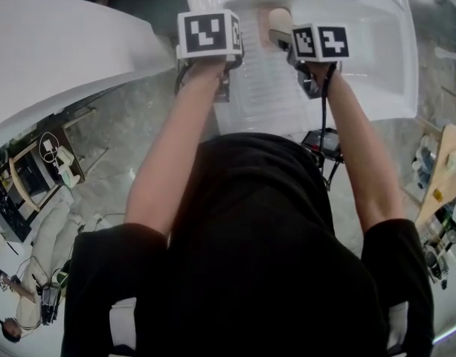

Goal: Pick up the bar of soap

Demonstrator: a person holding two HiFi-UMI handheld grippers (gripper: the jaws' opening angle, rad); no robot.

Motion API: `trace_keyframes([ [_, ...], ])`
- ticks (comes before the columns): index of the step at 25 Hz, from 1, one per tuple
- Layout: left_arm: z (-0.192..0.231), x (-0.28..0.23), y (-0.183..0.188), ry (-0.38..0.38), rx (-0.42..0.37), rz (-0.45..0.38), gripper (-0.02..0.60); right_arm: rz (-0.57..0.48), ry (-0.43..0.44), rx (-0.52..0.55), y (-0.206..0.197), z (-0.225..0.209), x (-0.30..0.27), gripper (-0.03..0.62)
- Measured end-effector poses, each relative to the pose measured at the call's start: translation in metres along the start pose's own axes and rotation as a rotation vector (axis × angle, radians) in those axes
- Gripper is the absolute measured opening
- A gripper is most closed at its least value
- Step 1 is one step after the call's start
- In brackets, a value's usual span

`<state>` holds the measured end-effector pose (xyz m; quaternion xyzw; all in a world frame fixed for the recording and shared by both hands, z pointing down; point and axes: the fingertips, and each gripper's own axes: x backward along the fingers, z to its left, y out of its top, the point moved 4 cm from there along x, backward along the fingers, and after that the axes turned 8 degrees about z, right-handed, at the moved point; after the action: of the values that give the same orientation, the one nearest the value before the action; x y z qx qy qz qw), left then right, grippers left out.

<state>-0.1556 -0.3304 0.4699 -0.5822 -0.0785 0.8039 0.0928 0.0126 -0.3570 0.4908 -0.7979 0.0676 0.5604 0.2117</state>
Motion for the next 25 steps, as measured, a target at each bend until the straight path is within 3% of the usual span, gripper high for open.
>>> trace_keyframes([
  [7, -0.020, 0.011, -0.007, -0.017, -0.028, -0.051, -0.002, -0.156, 0.057, 0.029, -0.001, 0.016, 0.036, 0.268],
  [18, -0.038, 0.023, -0.032, 0.026, -0.017, -0.074, -0.002, -0.256, 0.122, 0.087, -0.013, 0.027, 0.079, 0.268],
  [25, -0.088, 0.038, -0.067, 0.045, -0.013, -0.112, -0.002, -0.315, 0.140, 0.121, -0.054, 0.010, 0.125, 0.268],
])
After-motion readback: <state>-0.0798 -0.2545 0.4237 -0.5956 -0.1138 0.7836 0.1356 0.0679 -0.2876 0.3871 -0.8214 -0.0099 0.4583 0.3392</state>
